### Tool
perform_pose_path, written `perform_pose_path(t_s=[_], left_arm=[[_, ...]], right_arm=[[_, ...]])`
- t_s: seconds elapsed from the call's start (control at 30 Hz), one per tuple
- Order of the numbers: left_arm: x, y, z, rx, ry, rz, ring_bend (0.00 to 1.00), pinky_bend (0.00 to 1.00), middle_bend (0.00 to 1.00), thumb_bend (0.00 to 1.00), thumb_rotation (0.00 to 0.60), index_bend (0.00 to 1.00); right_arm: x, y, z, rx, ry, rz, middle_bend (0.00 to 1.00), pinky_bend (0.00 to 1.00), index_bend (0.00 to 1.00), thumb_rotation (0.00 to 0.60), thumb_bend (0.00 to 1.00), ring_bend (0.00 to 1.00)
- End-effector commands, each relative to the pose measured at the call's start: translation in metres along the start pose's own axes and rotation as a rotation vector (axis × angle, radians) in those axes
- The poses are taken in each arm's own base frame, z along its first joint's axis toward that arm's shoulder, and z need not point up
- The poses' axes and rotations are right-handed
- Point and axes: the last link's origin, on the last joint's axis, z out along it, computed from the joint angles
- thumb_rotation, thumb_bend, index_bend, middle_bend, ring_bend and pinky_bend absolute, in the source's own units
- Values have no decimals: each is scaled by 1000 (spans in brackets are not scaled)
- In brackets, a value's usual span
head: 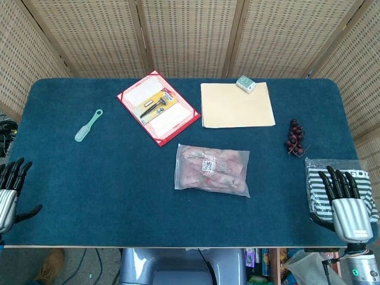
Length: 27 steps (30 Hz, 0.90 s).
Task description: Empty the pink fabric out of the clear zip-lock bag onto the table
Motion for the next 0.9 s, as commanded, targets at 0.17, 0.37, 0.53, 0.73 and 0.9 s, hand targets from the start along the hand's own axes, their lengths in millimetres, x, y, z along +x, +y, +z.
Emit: perform_pose_path(t_s=[0.17,0.37,0.53,0.73,0.9], left_arm=[[1,1,-1,-9,8,-2,0,0,0,98,600,0],[0,1,1,-7,9,-5,0,0,0,98,600,0],[2,-2,3,7,26,-6,0,0,0,98,600,0],[1,-3,6,31,41,7,0,0,0,98,600,0],[-2,-4,9,42,37,17,0,0,0,98,600,0]], right_arm=[[0,1,-2,-32,-30,-28,0,0,0,600,0,0],[-2,-2,2,-25,-44,-16,0,0,0,600,0,0],[-8,-21,22,57,-122,68,0,0,0,600,0,0],[-12,-67,74,191,-227,132,0,0,0,600,0,0],[-27,-103,106,250,-287,78,0,0,0,600,0,0]])
